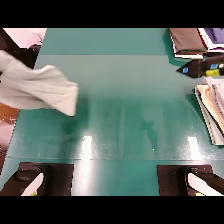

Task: Fold the shirts.

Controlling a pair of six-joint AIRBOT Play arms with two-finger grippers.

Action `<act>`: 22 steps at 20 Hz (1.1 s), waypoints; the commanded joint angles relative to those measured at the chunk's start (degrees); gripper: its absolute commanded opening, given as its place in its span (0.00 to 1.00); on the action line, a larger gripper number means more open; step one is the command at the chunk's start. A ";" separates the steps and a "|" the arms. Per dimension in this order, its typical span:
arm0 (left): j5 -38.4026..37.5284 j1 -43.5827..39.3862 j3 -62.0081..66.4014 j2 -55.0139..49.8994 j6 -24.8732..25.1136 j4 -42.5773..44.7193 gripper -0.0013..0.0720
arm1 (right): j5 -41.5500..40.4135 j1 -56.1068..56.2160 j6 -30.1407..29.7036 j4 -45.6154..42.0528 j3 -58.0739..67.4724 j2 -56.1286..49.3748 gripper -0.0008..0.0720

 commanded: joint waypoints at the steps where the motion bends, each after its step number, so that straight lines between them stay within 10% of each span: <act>1: -3.96 -9.05 6.73 -3.32 0.28 -5.81 0.06 | -3.67 0.04 0.02 -0.02 7.32 -0.04 0.04; 11: -1.09 -26.10 6.49 -33.18 5.49 -17.86 0.08 | -1.99 0.04 0.02 -0.15 12.85 -0.02 0.04; 13: -1.05 -27.30 6.49 -37.90 8.28 -17.81 0.94 | -1.57 0.04 0.02 -0.17 12.85 -0.02 0.04; 22: 15.54 -15.04 6.49 -44.15 8.66 -12.07 0.98 | 0.98 0.04 0.04 -0.17 12.68 -0.35 0.04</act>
